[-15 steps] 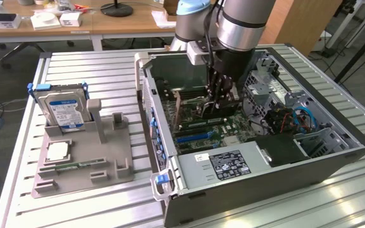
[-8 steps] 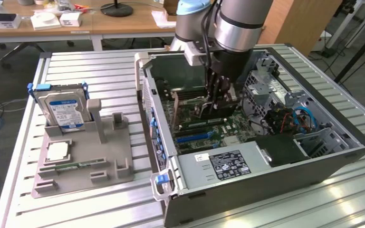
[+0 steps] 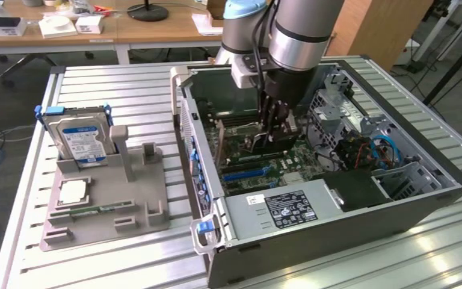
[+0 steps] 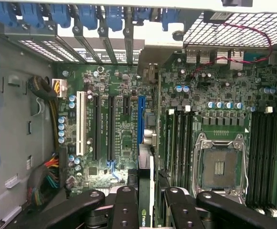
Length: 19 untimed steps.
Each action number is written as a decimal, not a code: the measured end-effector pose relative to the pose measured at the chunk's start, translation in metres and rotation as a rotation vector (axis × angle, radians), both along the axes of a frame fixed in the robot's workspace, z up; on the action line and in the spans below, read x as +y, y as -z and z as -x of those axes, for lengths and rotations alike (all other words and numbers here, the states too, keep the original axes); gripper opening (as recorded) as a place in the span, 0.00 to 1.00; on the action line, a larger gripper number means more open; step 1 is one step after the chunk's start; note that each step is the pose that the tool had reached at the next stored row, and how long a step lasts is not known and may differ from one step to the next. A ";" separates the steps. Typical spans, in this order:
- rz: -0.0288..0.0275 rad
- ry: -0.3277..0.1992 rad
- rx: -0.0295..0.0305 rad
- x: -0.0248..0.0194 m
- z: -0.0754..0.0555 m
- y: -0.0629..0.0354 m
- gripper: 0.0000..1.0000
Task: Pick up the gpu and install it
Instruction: 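Insert the gpu into the slot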
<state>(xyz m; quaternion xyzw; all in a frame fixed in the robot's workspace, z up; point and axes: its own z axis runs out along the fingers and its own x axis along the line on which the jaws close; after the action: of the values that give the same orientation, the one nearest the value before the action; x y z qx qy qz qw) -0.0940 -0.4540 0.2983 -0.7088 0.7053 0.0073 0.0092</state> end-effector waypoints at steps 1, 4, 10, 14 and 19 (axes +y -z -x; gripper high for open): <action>0.0000 0.000 -0.0001 0.0000 0.000 0.0010 0.26; 0.0001 0.000 0.0000 0.0000 0.000 0.0017 0.26; 0.0000 0.000 0.0000 -0.0041 0.001 0.0018 0.26; -0.0001 0.000 -0.0001 -0.0052 0.001 0.0018 0.26; 0.0000 0.000 -0.0002 -0.0052 0.004 0.0019 0.26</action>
<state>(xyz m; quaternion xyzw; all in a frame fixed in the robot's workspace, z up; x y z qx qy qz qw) -0.0979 -0.4592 0.2963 -0.7088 0.7054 0.0072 0.0093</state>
